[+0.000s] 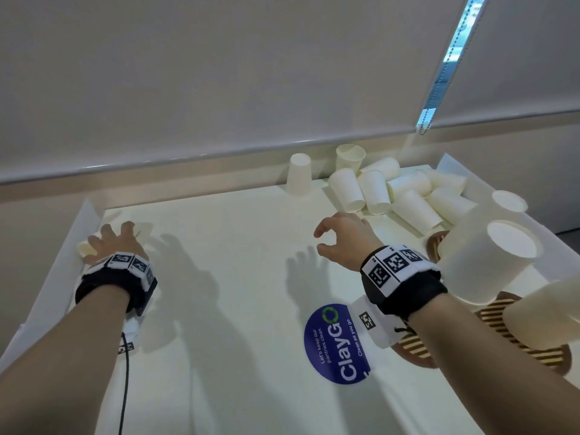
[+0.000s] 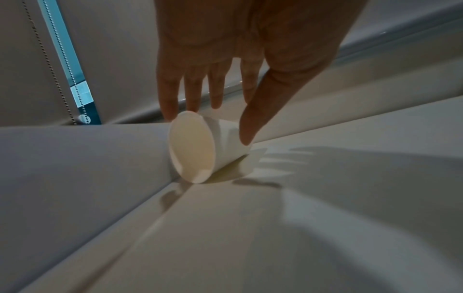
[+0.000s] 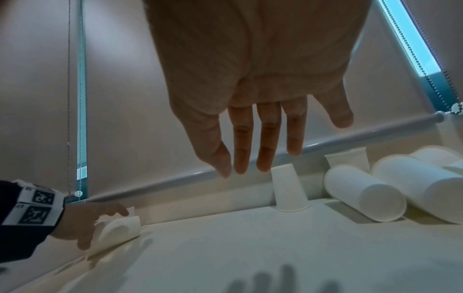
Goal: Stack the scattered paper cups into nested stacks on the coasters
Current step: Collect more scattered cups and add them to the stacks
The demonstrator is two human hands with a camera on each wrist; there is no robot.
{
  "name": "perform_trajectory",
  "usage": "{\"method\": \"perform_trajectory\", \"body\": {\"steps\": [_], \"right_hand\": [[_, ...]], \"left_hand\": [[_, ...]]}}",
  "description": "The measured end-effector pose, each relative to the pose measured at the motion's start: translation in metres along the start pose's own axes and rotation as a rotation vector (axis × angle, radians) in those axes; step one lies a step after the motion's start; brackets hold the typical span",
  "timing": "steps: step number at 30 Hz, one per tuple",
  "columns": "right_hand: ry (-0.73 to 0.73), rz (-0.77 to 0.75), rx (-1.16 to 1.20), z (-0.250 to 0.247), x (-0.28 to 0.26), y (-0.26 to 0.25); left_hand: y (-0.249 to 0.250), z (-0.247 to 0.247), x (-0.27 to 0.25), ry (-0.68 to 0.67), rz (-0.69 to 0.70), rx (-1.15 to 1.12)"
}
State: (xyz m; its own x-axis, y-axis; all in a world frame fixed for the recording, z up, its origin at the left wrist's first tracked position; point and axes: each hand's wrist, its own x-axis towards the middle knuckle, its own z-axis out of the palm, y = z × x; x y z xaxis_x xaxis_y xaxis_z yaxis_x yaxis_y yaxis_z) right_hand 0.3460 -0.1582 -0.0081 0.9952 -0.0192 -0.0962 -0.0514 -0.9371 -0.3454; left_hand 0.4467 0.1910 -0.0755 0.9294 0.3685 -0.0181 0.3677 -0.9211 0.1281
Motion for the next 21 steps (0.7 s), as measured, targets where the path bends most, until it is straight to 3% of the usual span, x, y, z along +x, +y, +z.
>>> {"method": "perform_trajectory", "body": {"steps": [3, 7, 14, 17, 21], "right_hand": [[0.004, -0.016, 0.012, 0.008, 0.010, -0.001], [0.016, -0.027, 0.056, 0.017, 0.020, -0.006], [0.014, -0.056, 0.183, 0.024, 0.019, -0.019], [0.016, -0.102, 0.334, 0.018, 0.007, -0.030], [0.057, -0.074, 0.688, -0.001, -0.016, -0.046]], "left_hand": [[-0.006, 0.005, 0.014, 0.033, -0.063, -0.029], [-0.013, 0.005, 0.033, 0.157, -0.205, -0.343], [0.008, -0.009, 0.006, 0.388, -0.142, -0.807], [0.053, -0.028, -0.033, 0.310, 0.024, -0.972], [0.111, -0.046, -0.083, -0.023, 0.144, -1.310]]}}
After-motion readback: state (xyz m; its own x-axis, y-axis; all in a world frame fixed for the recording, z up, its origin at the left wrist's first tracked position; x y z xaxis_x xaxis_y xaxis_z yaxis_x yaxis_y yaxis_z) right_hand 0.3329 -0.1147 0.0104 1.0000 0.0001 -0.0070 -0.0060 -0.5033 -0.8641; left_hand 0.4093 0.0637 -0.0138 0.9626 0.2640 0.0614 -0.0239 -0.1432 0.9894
